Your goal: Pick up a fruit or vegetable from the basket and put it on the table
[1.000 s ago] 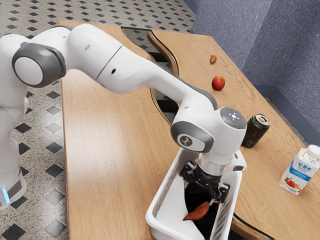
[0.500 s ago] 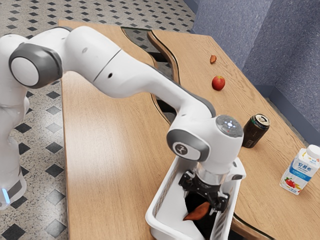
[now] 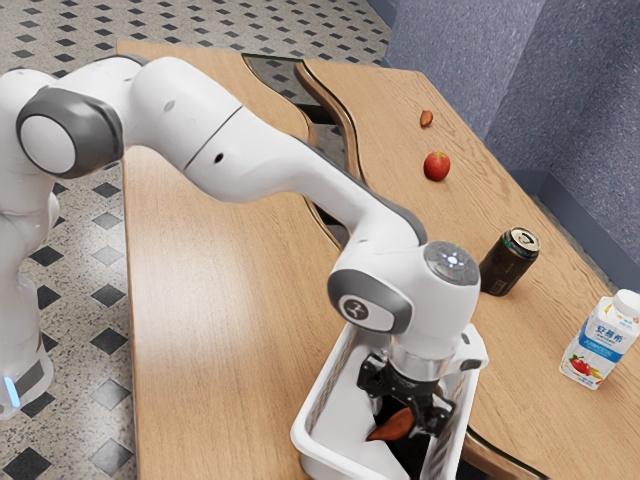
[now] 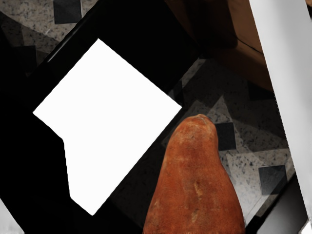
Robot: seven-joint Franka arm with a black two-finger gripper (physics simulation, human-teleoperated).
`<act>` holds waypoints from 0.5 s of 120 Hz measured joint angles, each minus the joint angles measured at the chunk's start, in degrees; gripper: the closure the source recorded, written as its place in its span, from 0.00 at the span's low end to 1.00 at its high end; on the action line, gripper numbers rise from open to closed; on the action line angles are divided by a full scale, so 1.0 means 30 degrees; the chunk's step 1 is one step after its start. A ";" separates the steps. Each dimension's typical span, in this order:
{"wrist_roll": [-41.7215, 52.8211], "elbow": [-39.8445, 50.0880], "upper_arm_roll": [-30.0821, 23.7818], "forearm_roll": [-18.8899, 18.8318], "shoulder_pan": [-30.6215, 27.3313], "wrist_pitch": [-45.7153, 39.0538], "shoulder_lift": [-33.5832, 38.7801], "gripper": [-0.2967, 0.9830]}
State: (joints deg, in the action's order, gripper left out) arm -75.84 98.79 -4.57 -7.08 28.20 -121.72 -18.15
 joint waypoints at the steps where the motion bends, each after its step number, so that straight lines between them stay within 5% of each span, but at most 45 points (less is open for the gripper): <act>1: -0.0011 0.0001 0.0000 0.0001 0.0000 -0.0016 0.0000 0.51; 18: -0.0179 0.0007 -0.0001 0.0002 0.0002 -0.0199 0.0000 0.63; 45: -0.0221 -0.0671 0.0091 -0.0522 -0.0038 -0.0184 0.0565 0.67; 60: 0.0103 -0.3588 0.0193 -0.1604 -0.0188 0.1301 0.1310 0.66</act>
State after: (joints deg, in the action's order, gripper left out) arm -75.53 88.02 -3.99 -11.89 27.64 -117.81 -14.22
